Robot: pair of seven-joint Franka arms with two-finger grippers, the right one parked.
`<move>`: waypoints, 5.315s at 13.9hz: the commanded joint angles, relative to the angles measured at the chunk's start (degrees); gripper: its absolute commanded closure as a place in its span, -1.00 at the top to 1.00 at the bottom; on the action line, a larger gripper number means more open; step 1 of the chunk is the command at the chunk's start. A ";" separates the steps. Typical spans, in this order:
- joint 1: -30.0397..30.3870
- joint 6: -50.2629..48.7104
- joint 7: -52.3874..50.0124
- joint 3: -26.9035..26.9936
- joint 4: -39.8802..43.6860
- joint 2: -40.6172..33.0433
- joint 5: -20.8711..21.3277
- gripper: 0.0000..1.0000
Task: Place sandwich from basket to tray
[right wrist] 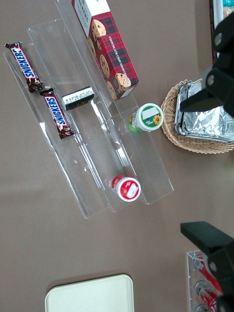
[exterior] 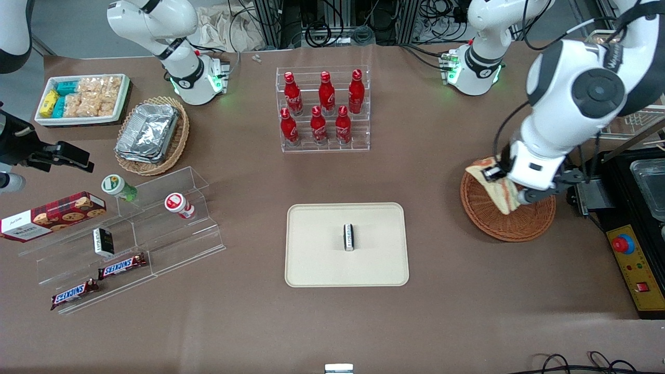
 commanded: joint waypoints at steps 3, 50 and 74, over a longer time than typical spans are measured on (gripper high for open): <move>-2.70 -1.67 0.10 -6.55 7.55 11.10 5.66 -1.00; 6.30 3.93 21.21 -0.05 0.66 1.77 0.18 1.00; 10.37 -16.52 24.19 3.73 14.58 0.93 1.56 1.00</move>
